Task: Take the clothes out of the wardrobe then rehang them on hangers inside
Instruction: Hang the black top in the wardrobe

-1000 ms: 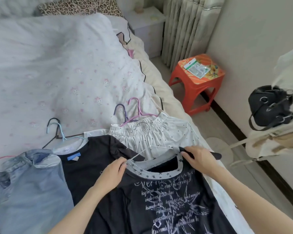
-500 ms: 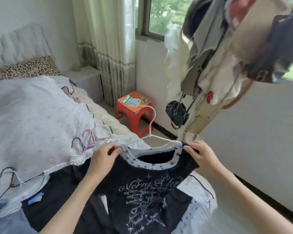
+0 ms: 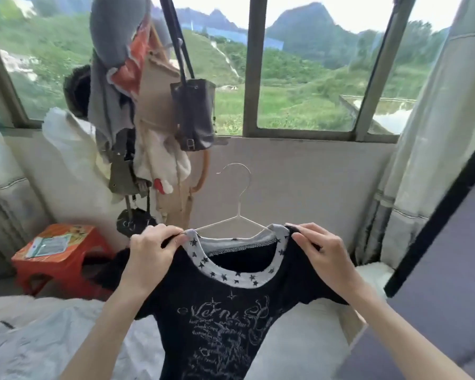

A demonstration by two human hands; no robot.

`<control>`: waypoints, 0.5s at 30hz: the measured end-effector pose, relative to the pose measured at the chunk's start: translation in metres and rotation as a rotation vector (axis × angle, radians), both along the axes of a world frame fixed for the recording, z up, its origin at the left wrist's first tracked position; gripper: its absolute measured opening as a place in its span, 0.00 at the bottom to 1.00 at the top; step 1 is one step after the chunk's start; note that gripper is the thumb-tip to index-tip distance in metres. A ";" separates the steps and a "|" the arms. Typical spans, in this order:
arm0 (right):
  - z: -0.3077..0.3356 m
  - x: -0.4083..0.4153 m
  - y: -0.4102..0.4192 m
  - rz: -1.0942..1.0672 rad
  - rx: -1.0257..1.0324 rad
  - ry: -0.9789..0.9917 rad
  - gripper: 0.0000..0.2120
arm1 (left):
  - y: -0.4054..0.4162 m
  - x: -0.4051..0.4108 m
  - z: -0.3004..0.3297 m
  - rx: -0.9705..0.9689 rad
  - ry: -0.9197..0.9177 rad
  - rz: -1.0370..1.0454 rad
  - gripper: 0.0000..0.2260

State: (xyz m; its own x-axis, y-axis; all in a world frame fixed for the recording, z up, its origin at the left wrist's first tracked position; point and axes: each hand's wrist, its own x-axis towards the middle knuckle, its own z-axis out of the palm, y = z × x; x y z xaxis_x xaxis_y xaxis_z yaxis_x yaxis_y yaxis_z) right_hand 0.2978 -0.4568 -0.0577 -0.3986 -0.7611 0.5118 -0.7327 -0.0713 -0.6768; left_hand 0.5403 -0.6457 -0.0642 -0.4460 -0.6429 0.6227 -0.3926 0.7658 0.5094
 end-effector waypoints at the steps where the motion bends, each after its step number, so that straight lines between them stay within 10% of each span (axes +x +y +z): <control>1: 0.003 -0.011 0.019 -0.039 0.001 0.018 0.13 | 0.008 -0.021 0.004 -0.007 0.005 -0.049 0.08; 15: 0.041 -0.147 0.265 -0.640 0.262 0.236 0.09 | 0.179 -0.290 0.046 0.144 0.134 -0.630 0.02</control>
State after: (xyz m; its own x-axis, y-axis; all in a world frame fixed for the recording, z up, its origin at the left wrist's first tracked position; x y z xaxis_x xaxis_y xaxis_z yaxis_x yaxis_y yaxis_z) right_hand 0.1509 -0.1921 -0.0164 -0.7077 -0.5255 0.4722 -0.7054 0.5623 -0.4315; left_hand 0.2499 -0.4669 -0.0179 -0.6888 -0.3650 0.6264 0.1827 0.7488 0.6371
